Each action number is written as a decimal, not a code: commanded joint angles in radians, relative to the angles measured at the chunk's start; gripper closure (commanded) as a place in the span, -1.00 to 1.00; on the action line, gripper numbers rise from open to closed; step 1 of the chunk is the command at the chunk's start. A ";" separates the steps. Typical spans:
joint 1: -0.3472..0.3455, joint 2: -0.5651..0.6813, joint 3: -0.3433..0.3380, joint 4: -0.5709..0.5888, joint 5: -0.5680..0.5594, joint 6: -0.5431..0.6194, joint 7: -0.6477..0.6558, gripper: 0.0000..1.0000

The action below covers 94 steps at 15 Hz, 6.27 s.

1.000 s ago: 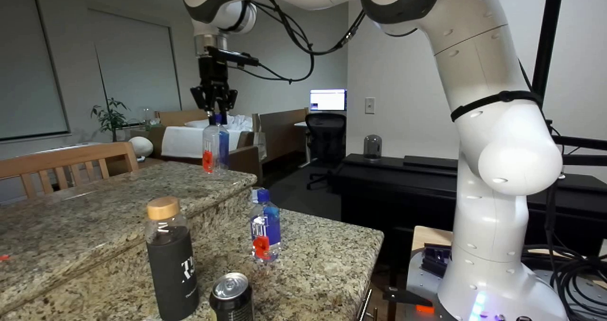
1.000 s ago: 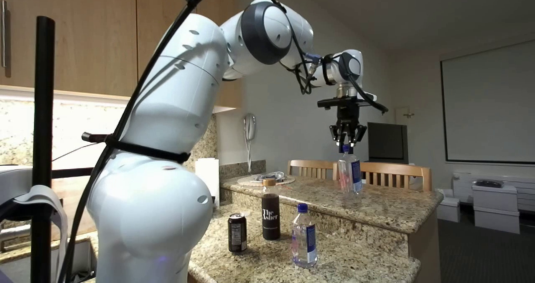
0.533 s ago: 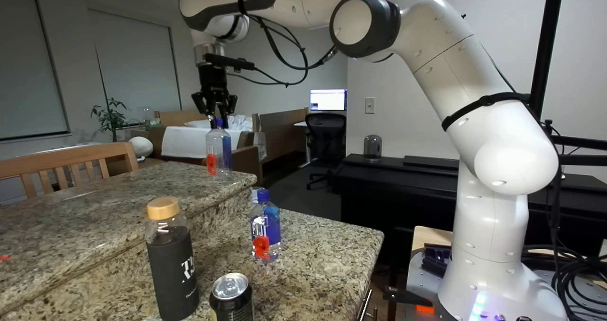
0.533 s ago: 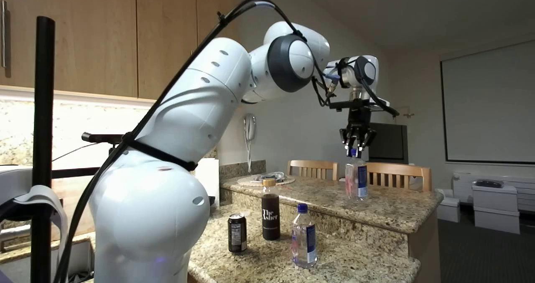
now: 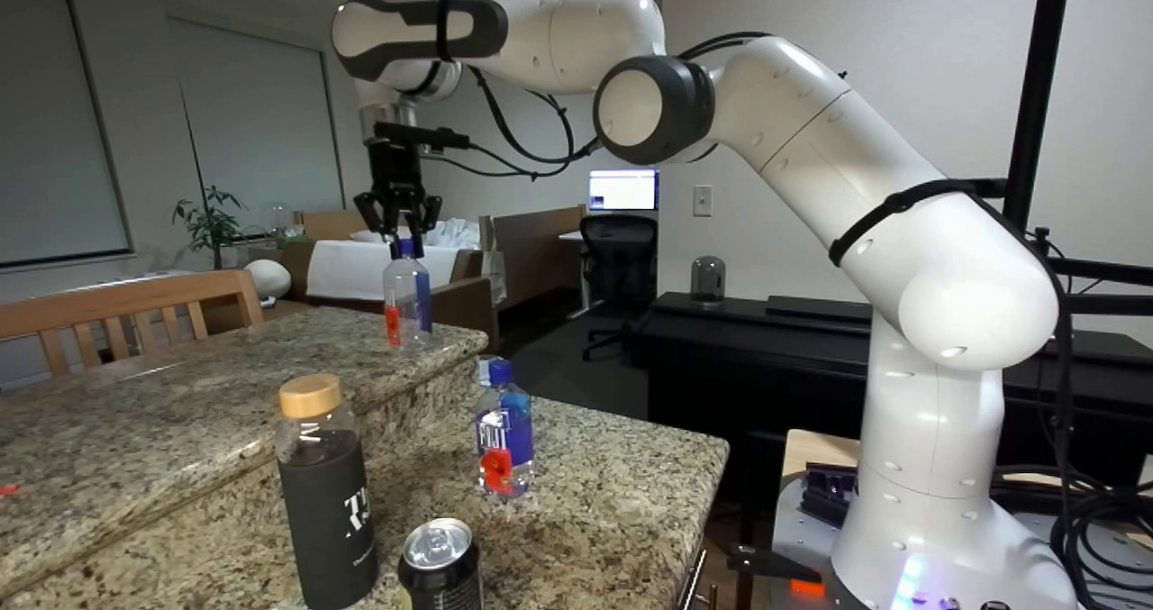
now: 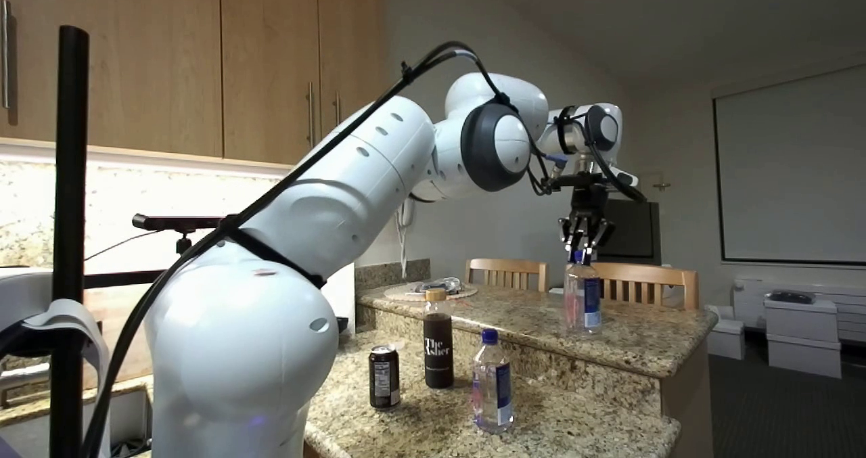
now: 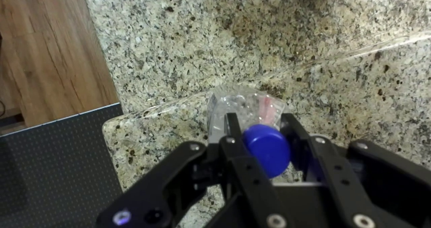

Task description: Put the right and left water bottles on the top counter

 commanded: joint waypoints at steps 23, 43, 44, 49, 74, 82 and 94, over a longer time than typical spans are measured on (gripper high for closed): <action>-0.023 0.069 0.008 0.185 0.021 -0.121 0.136 -1.00; -0.069 -0.073 -0.033 -0.019 -0.132 -0.475 -0.355 -1.00; -0.067 -0.088 -0.033 -0.054 -0.144 -0.469 -0.362 -1.00; -0.073 -0.034 -0.025 0.020 -0.124 -0.481 -0.323 -1.00; -0.060 -0.466 -0.016 -0.762 -0.119 -0.013 -0.435 -1.00; -0.048 -0.393 -0.019 -0.664 -0.141 -0.048 -0.416 -1.00; -0.048 -0.392 -0.019 -0.662 -0.141 -0.048 -0.416 -1.00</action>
